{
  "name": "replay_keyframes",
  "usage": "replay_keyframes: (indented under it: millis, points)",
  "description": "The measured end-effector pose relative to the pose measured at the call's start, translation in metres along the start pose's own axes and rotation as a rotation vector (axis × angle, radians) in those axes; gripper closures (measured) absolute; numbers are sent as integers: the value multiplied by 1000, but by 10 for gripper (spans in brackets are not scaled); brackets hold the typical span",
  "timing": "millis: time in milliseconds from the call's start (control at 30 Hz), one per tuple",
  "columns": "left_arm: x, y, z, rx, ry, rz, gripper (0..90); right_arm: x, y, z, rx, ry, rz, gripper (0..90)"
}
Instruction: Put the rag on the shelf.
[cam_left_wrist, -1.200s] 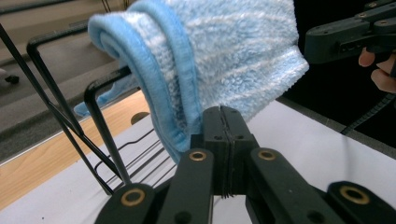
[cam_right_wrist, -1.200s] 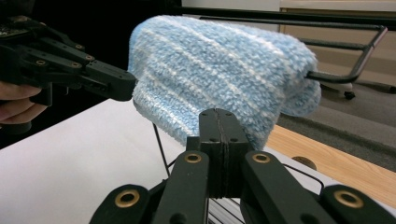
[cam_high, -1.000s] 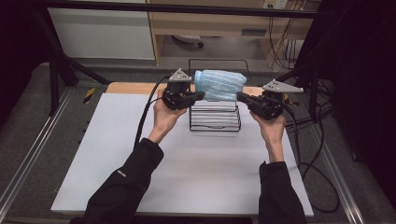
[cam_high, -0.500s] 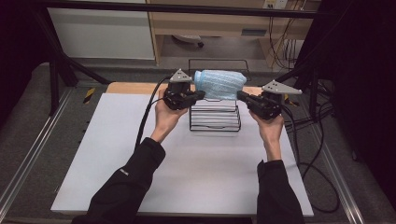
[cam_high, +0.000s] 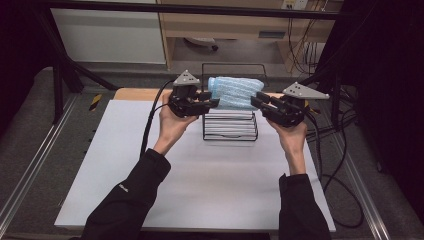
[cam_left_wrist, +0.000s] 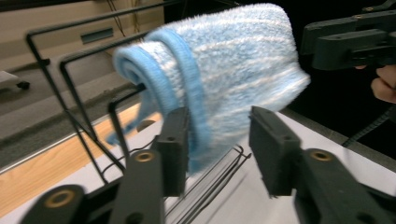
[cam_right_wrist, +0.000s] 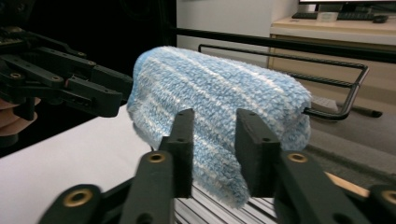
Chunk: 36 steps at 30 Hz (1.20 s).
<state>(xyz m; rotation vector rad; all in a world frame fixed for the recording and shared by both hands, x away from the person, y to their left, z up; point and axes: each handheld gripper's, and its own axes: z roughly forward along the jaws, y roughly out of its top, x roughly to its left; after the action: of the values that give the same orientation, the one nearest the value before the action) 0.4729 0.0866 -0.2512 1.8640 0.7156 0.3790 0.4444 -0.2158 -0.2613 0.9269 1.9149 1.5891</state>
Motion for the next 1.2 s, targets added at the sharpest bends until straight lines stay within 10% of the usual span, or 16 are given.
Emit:
replay_keyframes:
  millis: [567,1200]
  points:
    - [7,-22,-41,17,42,10,231,13,5,-22,58,12,31,156]
    - [26,-135,-75,134,97,-9,98,21,-67,-31,151,37,74,5]
